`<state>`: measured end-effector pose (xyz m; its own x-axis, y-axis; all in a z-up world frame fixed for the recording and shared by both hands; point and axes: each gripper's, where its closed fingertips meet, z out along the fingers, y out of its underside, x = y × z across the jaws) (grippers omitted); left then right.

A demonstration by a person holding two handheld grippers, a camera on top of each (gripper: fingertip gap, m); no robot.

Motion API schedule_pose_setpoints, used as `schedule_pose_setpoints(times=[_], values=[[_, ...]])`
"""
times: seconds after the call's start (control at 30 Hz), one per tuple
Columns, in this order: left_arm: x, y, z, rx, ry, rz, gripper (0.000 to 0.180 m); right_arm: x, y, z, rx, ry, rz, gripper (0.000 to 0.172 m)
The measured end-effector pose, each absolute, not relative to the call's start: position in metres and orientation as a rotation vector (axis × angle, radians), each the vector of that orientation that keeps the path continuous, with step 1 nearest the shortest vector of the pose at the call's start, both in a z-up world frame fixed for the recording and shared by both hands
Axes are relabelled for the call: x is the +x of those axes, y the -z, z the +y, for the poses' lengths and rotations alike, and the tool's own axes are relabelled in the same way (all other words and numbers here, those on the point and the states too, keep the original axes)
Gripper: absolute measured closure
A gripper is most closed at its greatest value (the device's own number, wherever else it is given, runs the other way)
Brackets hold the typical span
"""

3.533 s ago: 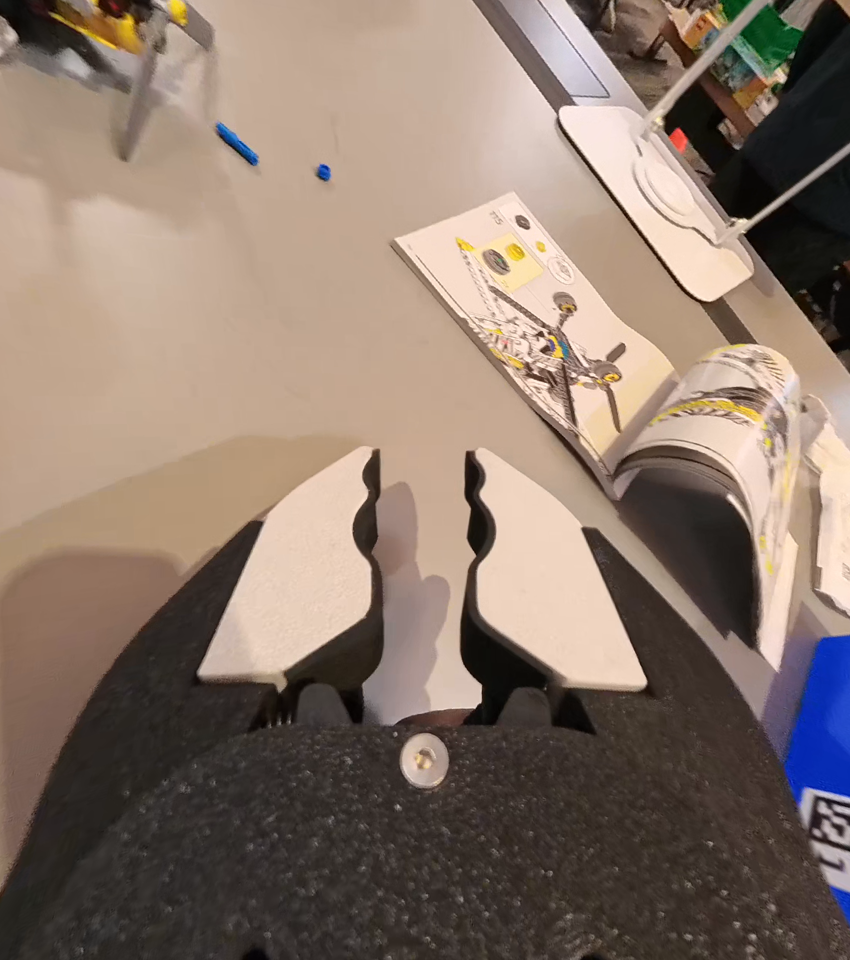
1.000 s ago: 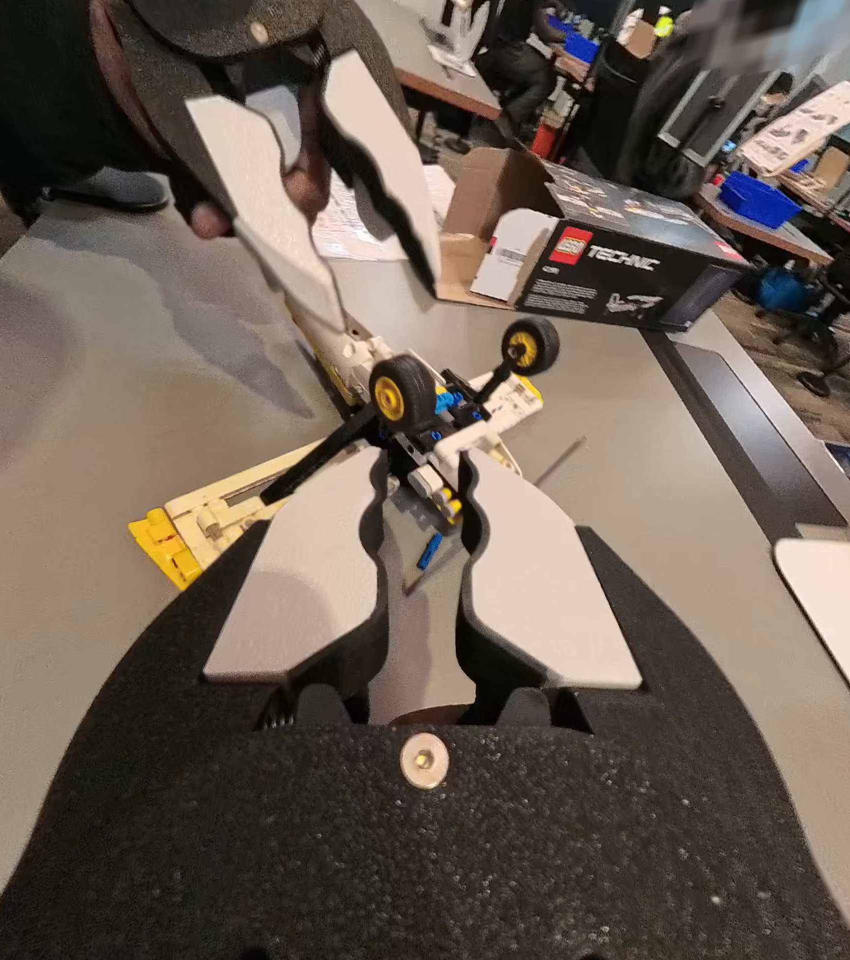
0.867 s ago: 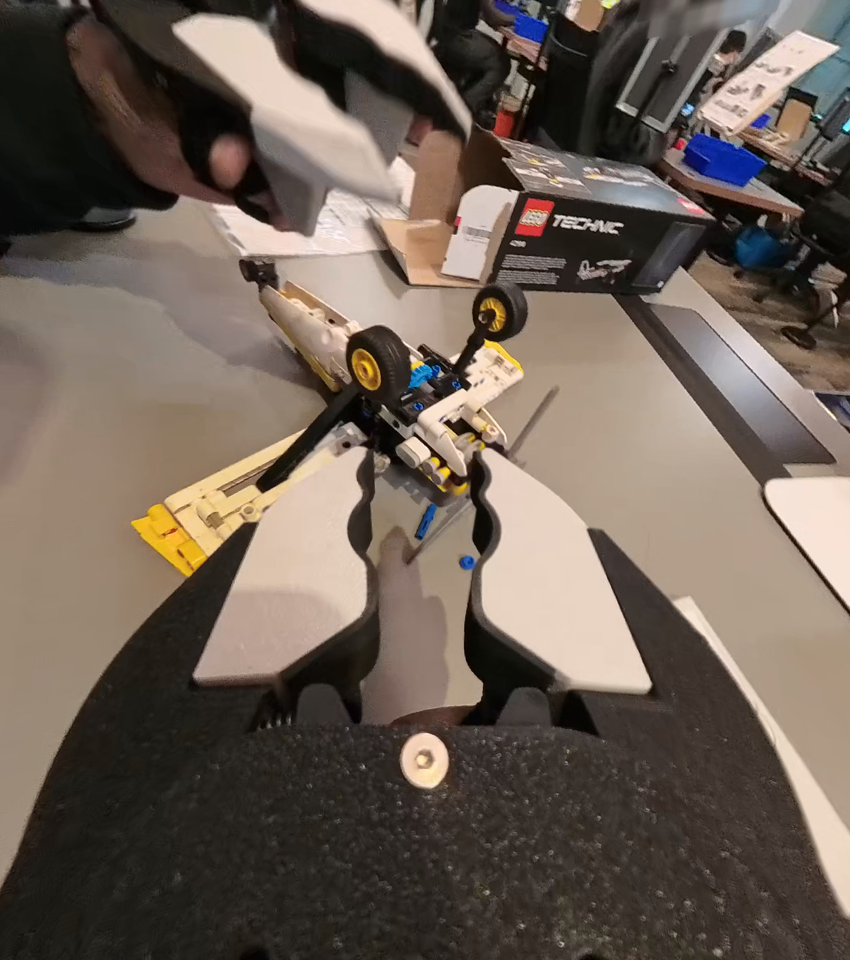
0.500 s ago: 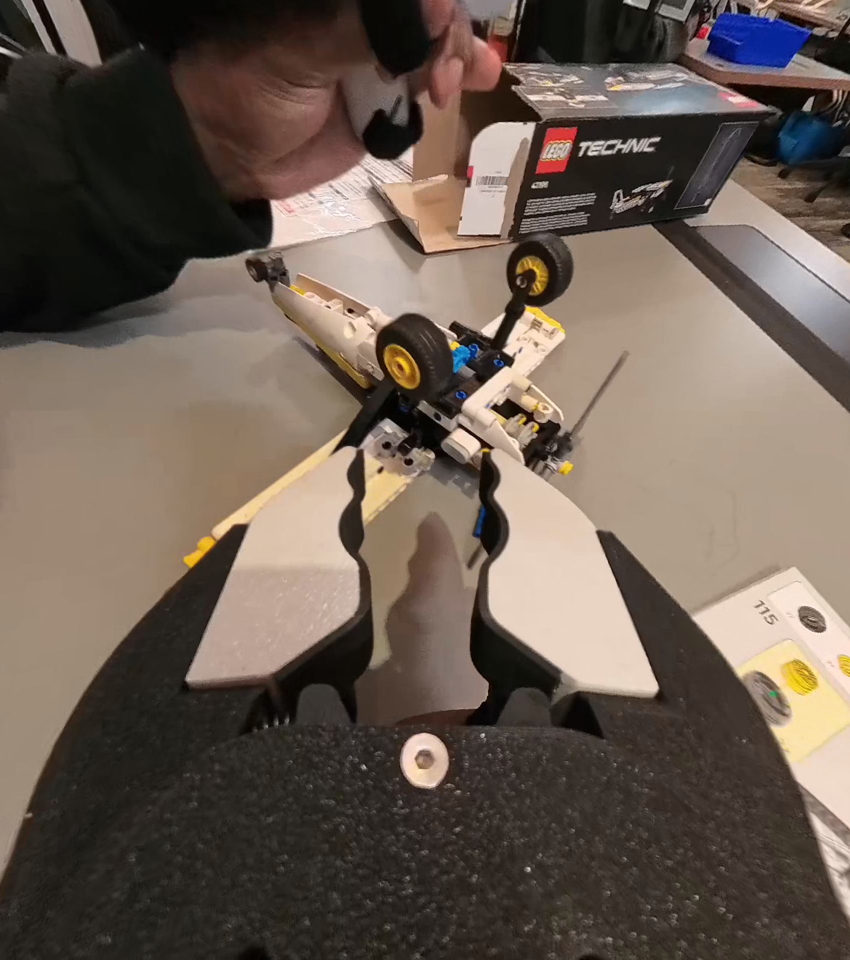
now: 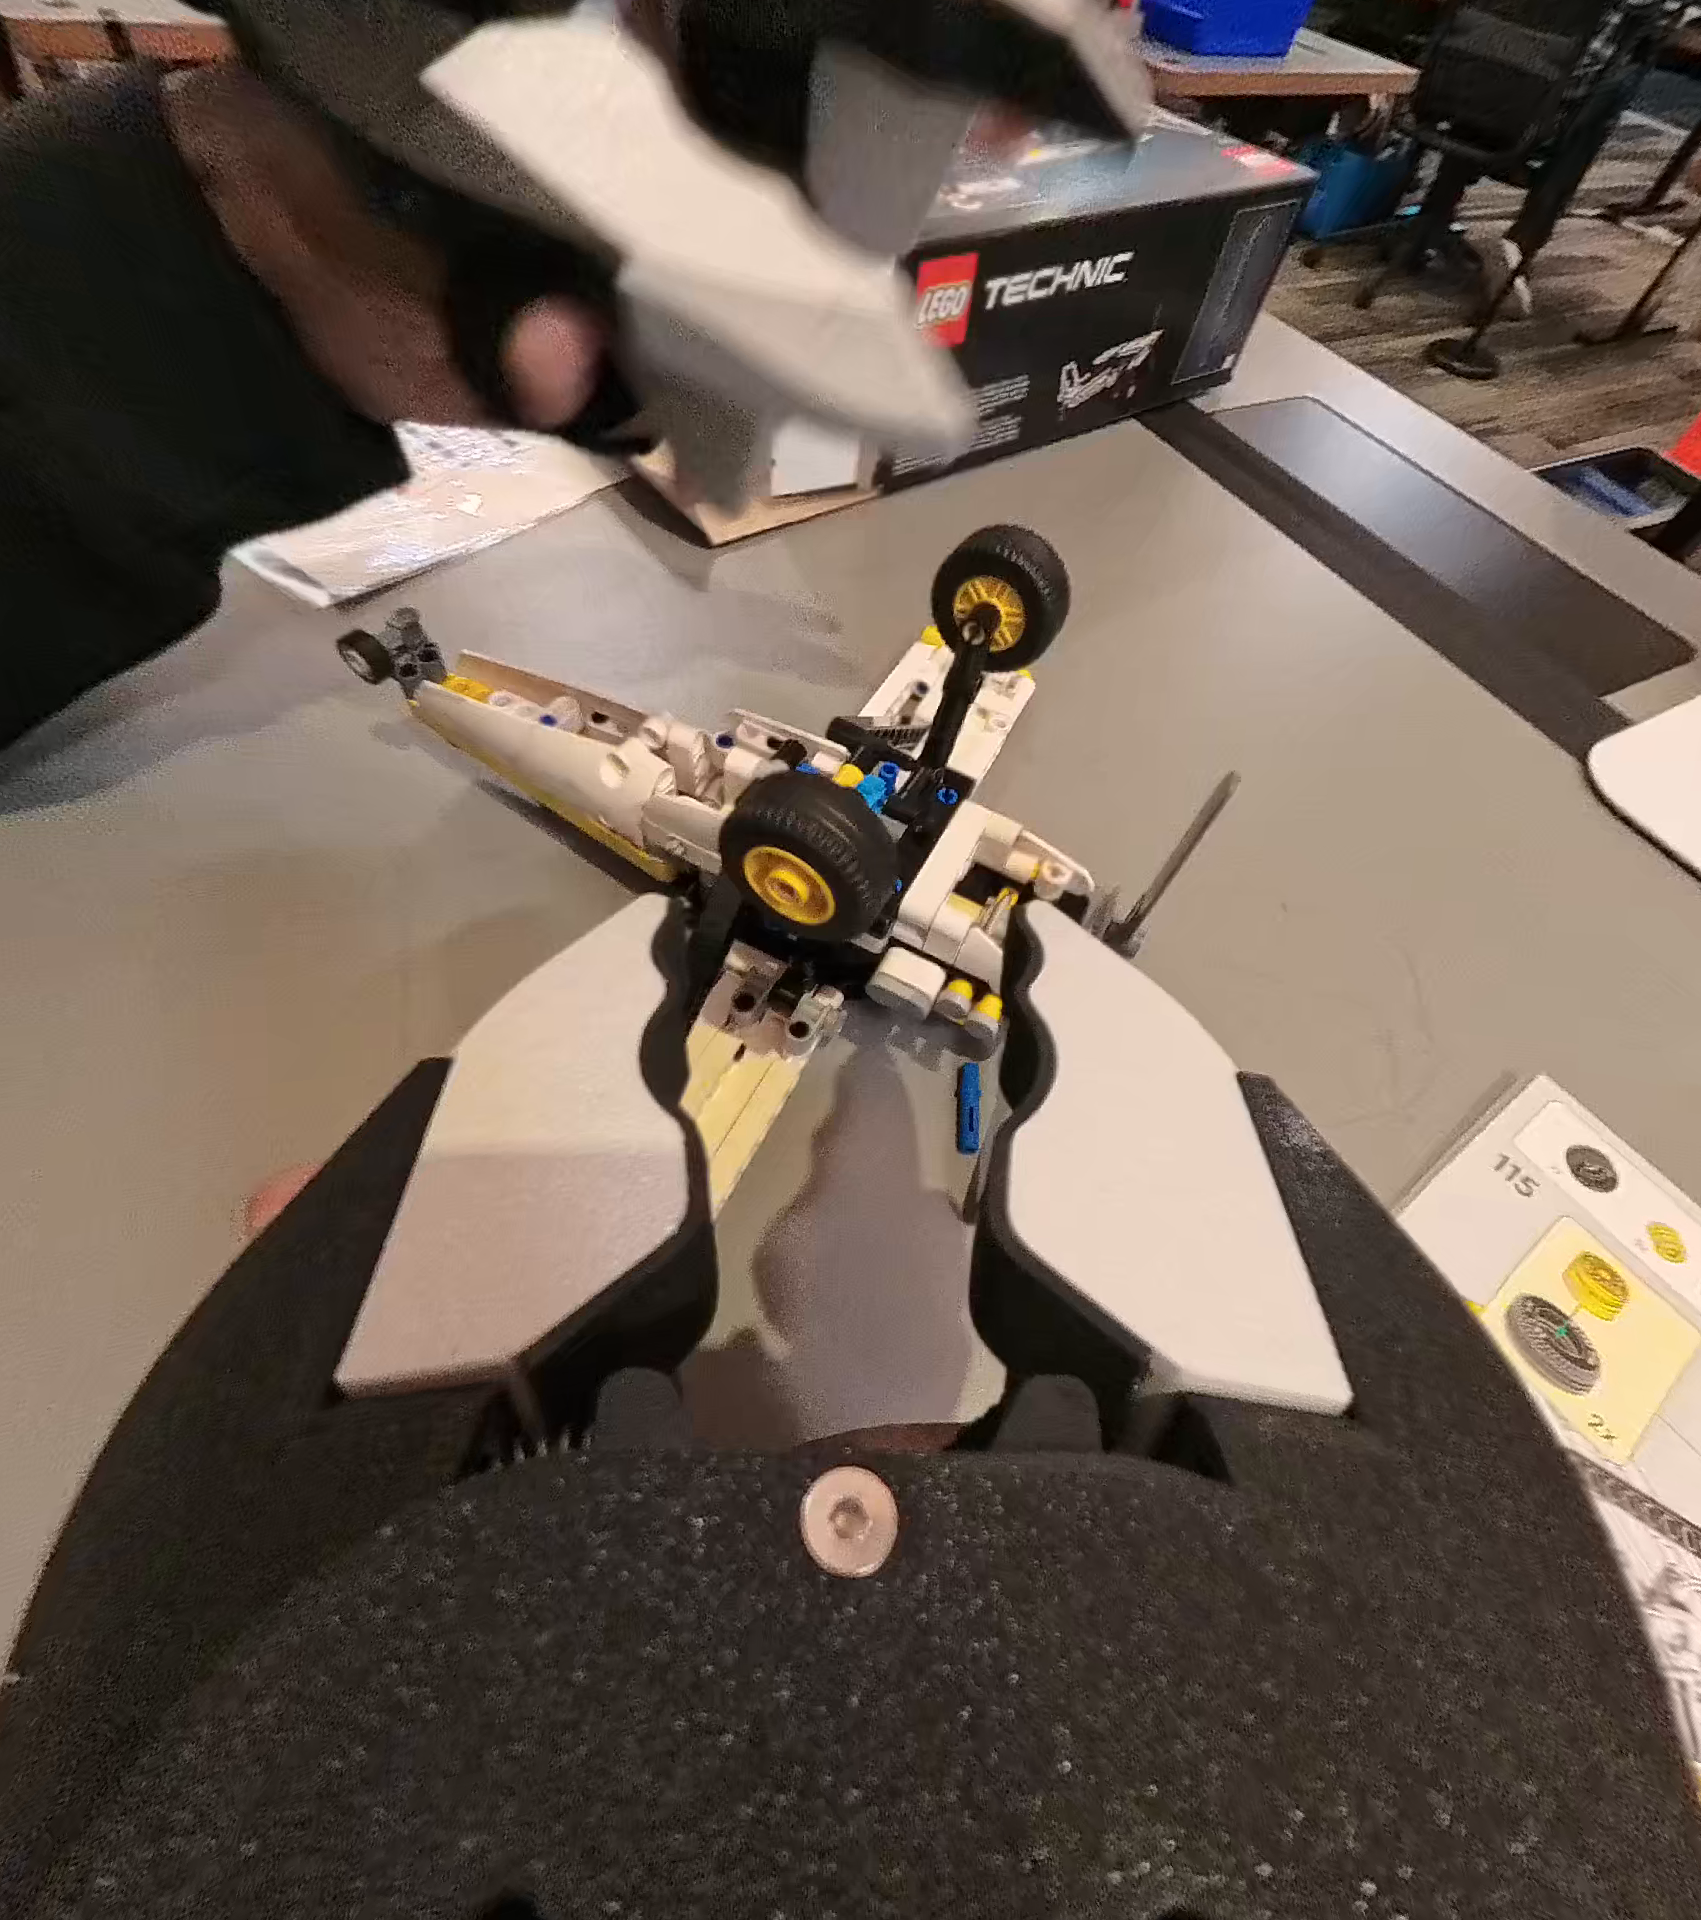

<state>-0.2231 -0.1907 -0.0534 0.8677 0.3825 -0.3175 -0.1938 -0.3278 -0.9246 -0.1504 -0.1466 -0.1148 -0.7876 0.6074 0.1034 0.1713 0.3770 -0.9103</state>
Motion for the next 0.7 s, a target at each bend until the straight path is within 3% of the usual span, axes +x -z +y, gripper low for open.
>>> schedule_pose_setpoints(times=[0.1,0.3,0.7], values=[[-0.194,0.088,-0.201,-1.950,-0.276,-0.168,0.107,-0.153,0.113,-0.149,-0.654,-1.373,-2.202,0.120],[-0.152,0.172,-0.219,-2.400,-0.150,-0.177,0.102,-0.154,0.117,-0.158,-0.596,-1.397,-2.266,0.141],[-0.102,0.162,-0.242,-2.472,-0.359,-0.359,0.104,-0.150,0.124,-0.165,-0.376,-1.561,-2.477,0.144]])
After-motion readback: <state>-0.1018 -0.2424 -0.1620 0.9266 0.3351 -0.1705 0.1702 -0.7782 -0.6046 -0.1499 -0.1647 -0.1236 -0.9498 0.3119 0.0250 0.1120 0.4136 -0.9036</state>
